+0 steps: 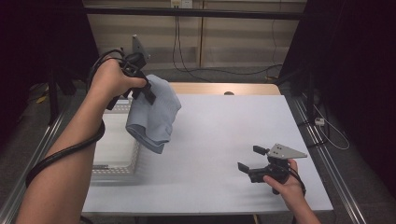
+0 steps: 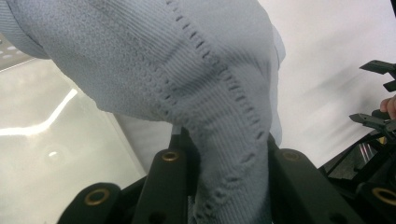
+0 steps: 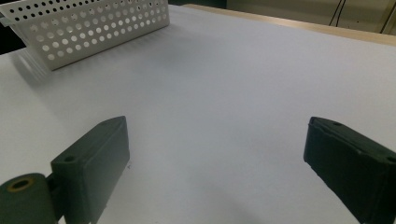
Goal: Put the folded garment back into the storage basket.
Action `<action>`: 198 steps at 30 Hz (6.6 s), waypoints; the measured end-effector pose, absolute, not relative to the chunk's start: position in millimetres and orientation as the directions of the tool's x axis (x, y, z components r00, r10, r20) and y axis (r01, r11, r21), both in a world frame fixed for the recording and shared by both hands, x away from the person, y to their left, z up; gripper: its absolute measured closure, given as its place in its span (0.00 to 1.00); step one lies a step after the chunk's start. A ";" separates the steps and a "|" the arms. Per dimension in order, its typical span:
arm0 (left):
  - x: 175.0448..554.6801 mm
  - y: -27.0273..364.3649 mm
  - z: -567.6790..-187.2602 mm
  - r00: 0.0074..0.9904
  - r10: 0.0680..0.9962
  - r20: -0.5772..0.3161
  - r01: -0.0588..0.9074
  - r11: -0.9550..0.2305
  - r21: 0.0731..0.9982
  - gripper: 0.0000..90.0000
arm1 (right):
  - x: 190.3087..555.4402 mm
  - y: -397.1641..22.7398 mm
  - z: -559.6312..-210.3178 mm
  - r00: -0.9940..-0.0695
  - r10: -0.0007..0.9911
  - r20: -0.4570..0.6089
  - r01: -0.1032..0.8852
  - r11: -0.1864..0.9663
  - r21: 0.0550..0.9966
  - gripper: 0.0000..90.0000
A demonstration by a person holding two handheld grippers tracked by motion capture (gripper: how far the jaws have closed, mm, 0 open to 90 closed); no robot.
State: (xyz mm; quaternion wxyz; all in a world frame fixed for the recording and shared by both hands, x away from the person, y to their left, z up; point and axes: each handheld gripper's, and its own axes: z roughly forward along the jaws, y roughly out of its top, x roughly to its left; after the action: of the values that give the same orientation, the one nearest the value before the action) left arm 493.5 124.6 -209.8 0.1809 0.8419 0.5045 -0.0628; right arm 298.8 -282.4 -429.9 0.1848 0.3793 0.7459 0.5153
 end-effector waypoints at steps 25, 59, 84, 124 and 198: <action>502.3 137.7 -197.1 0.478 0.845 -0.239 0.873 -0.427 0.236 0.83 | 299.8 -283.1 -430.6 -0.643 0.757 0.117 0.376 0.180 0.909 0.07; 514.9 184.1 -194.6 0.448 0.871 -0.201 0.884 -0.398 0.246 0.83 | 302.8 -280.2 -430.9 -0.647 0.753 0.124 0.376 0.173 0.910 0.07; 527.1 222.1 -236.5 0.382 0.901 -0.208 0.919 -0.346 0.187 0.83 | 303.8 -275.1 -434.2 -0.653 0.747 0.128 0.386 0.182 0.904 0.07; 543.8 223.0 -237.7 0.397 0.897 -0.193 0.902 -0.342 0.265 0.83 | 304.8 -271.5 -435.5 -0.655 0.741 0.149 0.396 0.168 0.903 0.07; 498.6 254.4 -263.9 0.348 0.904 -0.250 0.934 -0.309 0.181 0.83 | 302.8 -264.0 -432.4 -0.681 0.722 0.123 0.373 0.197 0.907 0.07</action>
State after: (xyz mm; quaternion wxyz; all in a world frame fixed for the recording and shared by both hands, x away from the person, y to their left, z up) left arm 498.6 254.4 -263.9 0.1477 0.8075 0.5688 -0.0506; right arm 302.8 -264.0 -432.4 0.1678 0.3625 0.7551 0.5199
